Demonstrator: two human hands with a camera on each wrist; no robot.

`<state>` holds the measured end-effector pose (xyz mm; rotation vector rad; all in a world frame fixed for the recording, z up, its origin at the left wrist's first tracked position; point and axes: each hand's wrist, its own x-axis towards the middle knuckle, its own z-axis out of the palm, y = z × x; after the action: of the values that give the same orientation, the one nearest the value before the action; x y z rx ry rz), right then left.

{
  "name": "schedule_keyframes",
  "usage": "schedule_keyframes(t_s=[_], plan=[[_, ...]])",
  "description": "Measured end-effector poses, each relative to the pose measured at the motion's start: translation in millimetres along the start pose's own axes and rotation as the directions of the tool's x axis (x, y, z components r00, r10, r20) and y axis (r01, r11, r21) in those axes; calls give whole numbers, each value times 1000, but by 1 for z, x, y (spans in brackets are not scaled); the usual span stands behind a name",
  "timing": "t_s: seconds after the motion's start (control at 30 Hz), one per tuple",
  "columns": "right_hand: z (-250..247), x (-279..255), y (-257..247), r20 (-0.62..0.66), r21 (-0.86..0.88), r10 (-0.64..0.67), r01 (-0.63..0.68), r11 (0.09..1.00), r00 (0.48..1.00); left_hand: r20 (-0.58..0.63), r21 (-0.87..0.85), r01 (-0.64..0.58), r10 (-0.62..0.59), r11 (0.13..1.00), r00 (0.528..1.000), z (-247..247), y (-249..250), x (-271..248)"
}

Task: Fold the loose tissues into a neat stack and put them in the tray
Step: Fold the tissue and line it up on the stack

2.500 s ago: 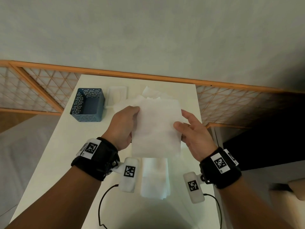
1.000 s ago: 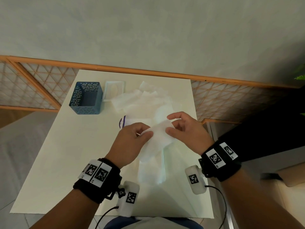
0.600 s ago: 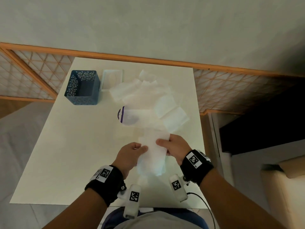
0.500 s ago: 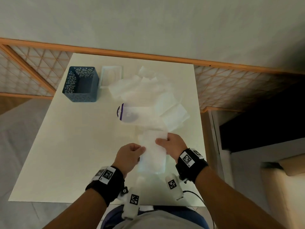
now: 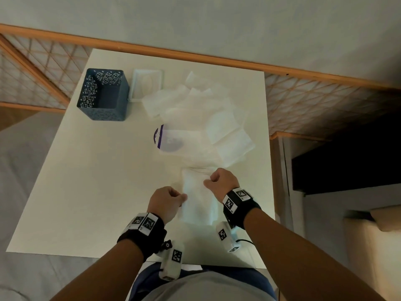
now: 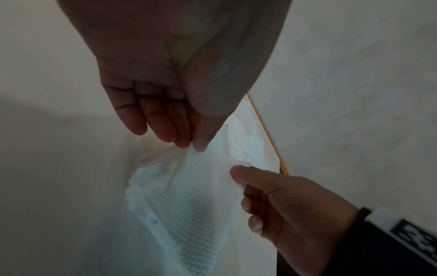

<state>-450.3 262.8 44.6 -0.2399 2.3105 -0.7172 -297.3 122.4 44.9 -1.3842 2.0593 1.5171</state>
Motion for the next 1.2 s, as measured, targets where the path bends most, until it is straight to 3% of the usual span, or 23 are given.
schedule_keyframes(t_s=[0.13, 0.27, 0.4, 0.6, 0.83, 1.0, 1.1, 1.2], plan=[[-12, 10, -4, -27, 20, 31, -30, 999, 999, -5, 47, 24, -23, 999, 1000, 2, 0, 3], [-37, 39, -16, -140, -29, -7, 2, 1000, 990, 7, 56, 37, -37, 998, 999, 3, 1, 4], [-46, 75, -26, -188, -263, -78, 26, 965, 979, 10, 78, 47, -48, 996, 999, 5, 3, 2], [-39, 111, -38, -126, -534, -143, 54, 843, 982, -11, 39, 60, -59, 997, 998, -5, 4, -2], [-38, 125, -44, -105, -585, -106, 25, 811, 989, -35, 49, -42, 44, 998, 998, -22, 27, -5], [-60, 119, -48, -133, -400, -76, 17, 916, 988, -7, 43, -134, 134, 990, 991, -25, 50, 5], [-81, 102, -56, -180, -123, -64, 42, 992, 982, 18, 34, -219, 218, 975, 976, -24, 66, 10], [-98, 82, -67, -154, 219, -18, 52, 974, 988, 76, 4, -324, 322, 946, 944, -19, 83, 13]])
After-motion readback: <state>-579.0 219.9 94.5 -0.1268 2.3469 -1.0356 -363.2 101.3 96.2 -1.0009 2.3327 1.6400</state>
